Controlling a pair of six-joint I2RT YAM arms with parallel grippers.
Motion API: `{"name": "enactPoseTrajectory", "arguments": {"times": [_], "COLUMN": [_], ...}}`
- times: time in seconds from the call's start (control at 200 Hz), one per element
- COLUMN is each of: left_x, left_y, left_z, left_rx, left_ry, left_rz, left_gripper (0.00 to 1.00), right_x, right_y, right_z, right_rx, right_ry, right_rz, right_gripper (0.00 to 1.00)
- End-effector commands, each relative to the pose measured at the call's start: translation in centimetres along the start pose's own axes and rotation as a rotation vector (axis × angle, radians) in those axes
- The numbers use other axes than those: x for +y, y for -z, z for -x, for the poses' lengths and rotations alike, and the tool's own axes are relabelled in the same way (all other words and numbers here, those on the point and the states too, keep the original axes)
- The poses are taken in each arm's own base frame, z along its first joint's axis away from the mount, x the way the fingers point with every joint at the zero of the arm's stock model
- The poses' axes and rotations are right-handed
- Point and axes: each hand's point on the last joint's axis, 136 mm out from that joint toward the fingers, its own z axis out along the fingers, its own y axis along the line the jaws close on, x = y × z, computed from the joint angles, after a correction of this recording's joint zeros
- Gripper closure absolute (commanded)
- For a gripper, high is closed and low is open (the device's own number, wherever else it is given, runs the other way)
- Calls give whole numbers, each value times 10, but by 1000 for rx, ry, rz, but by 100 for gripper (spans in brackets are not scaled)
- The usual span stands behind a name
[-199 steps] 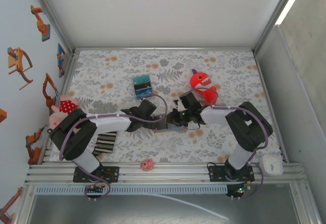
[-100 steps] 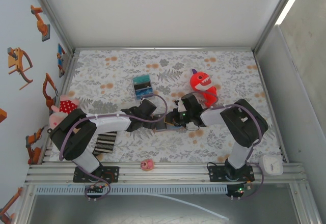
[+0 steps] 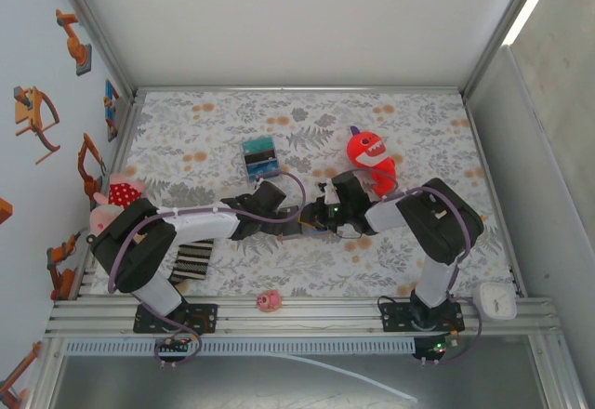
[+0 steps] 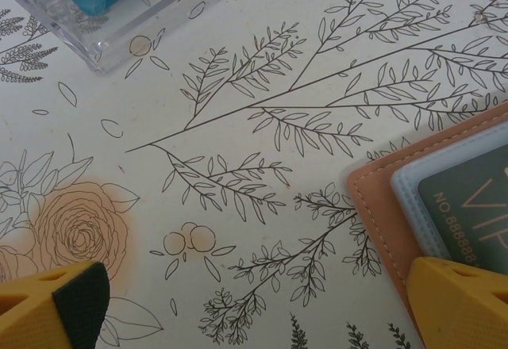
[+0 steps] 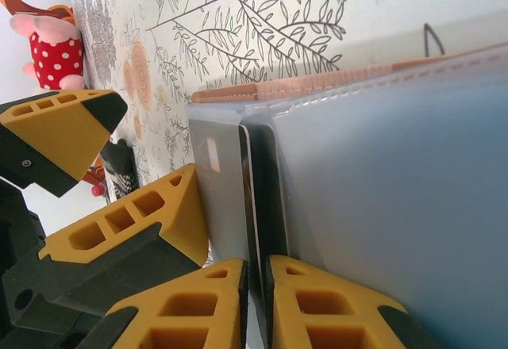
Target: Take the credit cards out of the card holder
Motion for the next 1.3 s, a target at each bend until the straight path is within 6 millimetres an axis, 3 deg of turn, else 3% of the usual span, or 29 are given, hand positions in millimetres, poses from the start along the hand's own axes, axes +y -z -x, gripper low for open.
{"name": "enactPoseTrajectory", "arguments": {"times": [0.0, 0.321, 0.942, 1.297], "left_x": [-2, 0, 2, 1], "left_y": [0, -2, -3, -2], "left_z": [-8, -10, -10, -9], "left_rx": [42, 50, 53, 53], "left_ry": [-45, -47, -51, -46], "left_rz": [12, 27, 42, 37], "left_gripper": [3, 3, 3, 3], "right_x": [5, 18, 8, -7], "right_y": [8, 16, 23, 20], "right_z": [2, 8, 15, 6], "right_rx": [-17, -39, -66, -52], "right_ry": [0, -1, -31, -58], "right_rz": [29, 100, 106, 68], "right_gripper": [87, 86, 87, 80]}}
